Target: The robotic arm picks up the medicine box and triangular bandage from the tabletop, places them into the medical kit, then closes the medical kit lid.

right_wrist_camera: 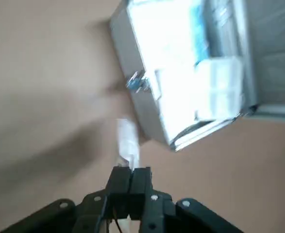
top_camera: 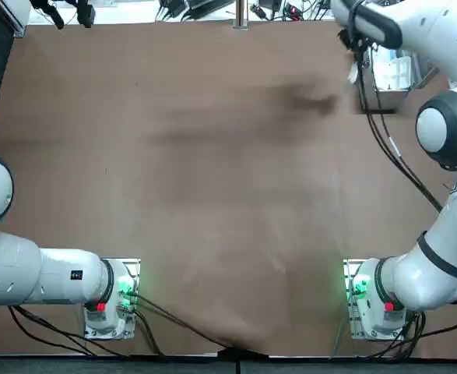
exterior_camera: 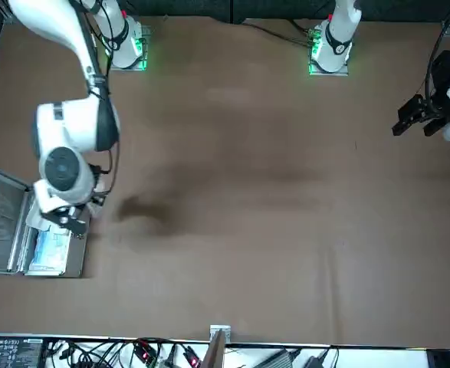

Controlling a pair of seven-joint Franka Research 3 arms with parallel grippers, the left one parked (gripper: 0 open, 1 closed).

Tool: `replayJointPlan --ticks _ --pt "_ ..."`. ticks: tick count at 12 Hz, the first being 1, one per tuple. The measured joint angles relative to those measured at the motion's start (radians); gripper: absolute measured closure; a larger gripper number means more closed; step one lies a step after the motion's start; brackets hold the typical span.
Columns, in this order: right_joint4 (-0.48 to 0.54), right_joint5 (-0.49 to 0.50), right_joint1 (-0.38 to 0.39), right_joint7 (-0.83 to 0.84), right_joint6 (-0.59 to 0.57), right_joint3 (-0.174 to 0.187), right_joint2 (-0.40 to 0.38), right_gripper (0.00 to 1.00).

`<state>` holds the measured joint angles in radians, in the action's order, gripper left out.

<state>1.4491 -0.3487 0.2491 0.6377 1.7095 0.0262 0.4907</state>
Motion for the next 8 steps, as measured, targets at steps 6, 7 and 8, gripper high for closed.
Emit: replayJointPlan --ticks 6,7,8 --pt "-0.173 0.001 -0.164 -0.253 0.012 0.005 -0.005 0.99" --pt "-0.192 0.001 -0.186 -0.298 0.024 0.005 0.004 0.99" --pt "-0.227 0.001 -0.227 -0.353 0.061 0.006 0.035 0.99"
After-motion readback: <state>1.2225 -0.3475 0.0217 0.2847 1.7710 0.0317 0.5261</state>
